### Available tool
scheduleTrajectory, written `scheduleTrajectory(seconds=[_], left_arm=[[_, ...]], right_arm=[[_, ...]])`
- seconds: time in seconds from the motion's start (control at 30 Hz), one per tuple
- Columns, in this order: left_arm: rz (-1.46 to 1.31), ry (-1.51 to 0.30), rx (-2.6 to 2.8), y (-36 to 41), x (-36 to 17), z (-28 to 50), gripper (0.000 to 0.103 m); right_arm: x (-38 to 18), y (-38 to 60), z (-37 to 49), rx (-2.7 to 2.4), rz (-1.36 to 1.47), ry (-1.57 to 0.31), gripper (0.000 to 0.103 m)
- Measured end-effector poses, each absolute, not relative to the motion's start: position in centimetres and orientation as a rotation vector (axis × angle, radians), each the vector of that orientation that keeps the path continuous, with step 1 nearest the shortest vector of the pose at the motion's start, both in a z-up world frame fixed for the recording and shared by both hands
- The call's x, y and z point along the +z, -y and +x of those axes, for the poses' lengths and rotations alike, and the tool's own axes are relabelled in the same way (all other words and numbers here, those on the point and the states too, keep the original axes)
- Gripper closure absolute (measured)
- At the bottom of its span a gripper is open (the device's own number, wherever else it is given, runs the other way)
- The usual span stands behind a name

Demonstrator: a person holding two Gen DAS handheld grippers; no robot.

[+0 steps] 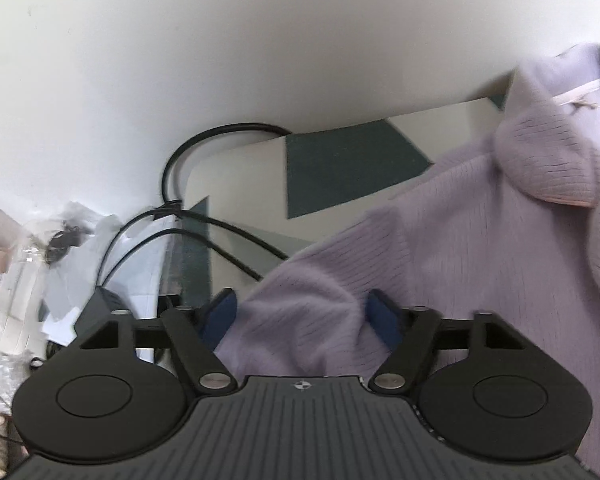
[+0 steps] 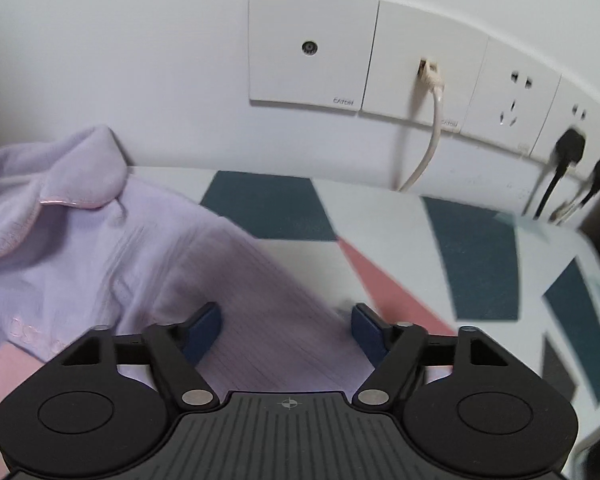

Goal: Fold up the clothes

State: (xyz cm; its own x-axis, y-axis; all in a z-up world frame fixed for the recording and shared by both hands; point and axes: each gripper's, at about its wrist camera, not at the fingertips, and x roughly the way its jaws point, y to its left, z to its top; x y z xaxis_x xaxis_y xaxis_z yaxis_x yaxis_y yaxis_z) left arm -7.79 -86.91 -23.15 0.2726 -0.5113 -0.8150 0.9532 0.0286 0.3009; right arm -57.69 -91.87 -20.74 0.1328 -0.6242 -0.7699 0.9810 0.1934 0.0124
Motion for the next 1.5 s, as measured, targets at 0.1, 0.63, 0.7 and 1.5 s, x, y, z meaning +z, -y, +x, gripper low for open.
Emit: scheduleTrajectory(seconds=[0.1,0.63,0.7,1.5], left_arm=[[1.064,-0.532,-1.250,86.1,-23.5,-9.2,0.086],[1.160,-0.576,-1.379,74.7,-22.5,-12.8,0.088],[1.179,-0.577,-1.394,73.3,-22.5,-13.5,0.088],[1.301,-0.302,-1.824,84.6,-18.8,-22.5,0.040]], right_arm=[[-20.5,90.6,-57.9,-1.282,0.594,-0.744,0.096],[-19.3,78.0,-60.9,-1.315,0.617,-0.891,0.097],[-19.2,76.4,-61.2,-1.317,0.639,-0.912,0.097],[-14.2,87.1,-51.9,-0.968,0.571,-0.728,0.056]])
